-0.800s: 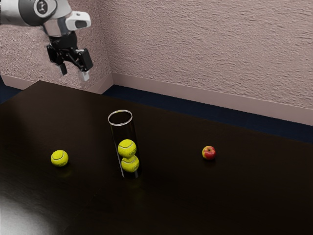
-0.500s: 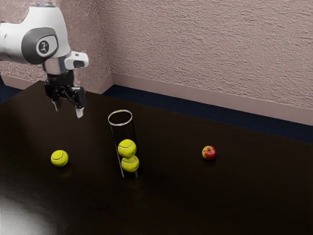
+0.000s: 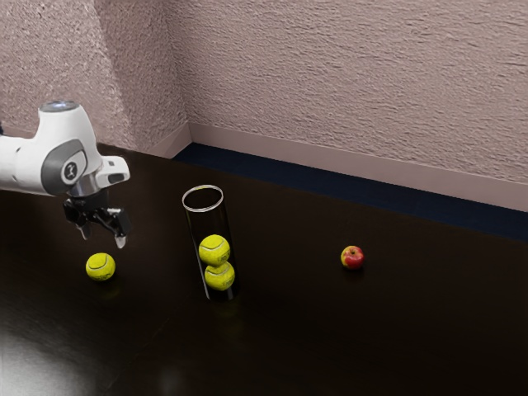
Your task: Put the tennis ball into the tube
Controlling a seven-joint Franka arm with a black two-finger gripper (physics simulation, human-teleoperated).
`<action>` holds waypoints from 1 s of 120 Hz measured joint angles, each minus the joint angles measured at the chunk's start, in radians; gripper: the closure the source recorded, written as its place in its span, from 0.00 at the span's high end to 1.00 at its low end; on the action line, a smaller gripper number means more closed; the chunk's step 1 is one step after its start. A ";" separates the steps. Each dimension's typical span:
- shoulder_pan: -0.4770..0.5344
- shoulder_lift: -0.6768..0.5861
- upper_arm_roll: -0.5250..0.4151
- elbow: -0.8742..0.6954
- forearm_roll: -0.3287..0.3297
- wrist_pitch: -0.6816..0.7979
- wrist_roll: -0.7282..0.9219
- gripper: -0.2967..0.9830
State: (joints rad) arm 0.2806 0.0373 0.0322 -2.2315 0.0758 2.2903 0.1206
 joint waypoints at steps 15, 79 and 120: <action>0.048 0.069 0.000 0.005 0.008 0.089 0.013 0.77; 0.059 0.223 0.043 0.046 0.010 0.179 0.056 0.77; 0.057 0.245 0.041 0.044 0.004 0.150 0.075 0.62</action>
State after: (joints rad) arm 0.3375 0.2820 0.0736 -2.1874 0.0802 2.4399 0.1956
